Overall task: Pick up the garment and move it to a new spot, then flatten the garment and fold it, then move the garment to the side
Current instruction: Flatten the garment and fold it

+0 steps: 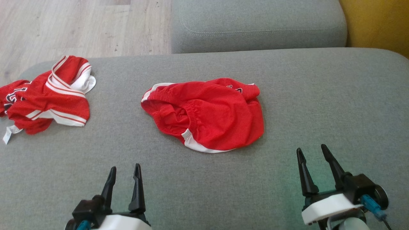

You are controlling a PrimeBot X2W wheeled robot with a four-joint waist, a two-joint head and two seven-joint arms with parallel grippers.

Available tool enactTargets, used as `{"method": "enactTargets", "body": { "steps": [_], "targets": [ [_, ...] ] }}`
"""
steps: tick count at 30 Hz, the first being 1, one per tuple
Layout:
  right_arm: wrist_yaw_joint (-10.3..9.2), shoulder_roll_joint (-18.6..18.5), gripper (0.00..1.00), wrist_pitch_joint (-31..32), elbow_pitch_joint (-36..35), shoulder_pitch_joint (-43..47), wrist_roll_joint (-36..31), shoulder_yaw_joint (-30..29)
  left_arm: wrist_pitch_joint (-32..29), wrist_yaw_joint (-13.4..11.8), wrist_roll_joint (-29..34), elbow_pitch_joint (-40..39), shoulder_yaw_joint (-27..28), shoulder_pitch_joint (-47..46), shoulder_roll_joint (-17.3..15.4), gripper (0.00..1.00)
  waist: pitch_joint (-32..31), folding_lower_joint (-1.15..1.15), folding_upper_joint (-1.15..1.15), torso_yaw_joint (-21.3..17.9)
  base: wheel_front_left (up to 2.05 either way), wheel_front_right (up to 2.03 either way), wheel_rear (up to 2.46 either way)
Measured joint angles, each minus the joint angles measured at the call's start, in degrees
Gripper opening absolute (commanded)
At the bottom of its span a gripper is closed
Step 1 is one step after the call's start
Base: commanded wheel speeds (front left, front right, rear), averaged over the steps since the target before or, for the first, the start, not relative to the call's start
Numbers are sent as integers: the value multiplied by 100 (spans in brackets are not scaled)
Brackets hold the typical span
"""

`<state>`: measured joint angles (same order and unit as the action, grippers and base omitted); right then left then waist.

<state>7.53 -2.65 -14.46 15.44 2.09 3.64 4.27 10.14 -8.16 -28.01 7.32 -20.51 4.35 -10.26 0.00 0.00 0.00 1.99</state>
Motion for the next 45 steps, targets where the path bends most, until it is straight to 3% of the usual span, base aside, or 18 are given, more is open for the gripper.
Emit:
{"method": "enactTargets", "body": {
  "steps": [19,26,36,44,45],
  "targets": [
    [0,0,100,0,10,-44,36,-11,-114,-81,76,-47,-193,-148,-80,100,326,0,0,-40,0,0,0],
    [0,0,100,0,-63,-289,-20,18,-361,114,327,-27,-464,-910,-98,100,639,1,0,-97,0,0,0],
    [0,-1,100,0,-116,-689,-20,213,-1067,609,636,879,-1062,-2227,-68,100,1206,1,0,-394,0,0,0],
    [0,-1,100,0,-115,-777,-9,290,-1237,526,740,1678,-1106,-2650,-16,100,1471,1,0,-681,0,0,0],
    [0,-1,100,0,-114,-782,-9,303,-1295,512,743,1780,-1107,-2679,-16,86,1483,1,0,-709,0,0,0]
  ]
}}
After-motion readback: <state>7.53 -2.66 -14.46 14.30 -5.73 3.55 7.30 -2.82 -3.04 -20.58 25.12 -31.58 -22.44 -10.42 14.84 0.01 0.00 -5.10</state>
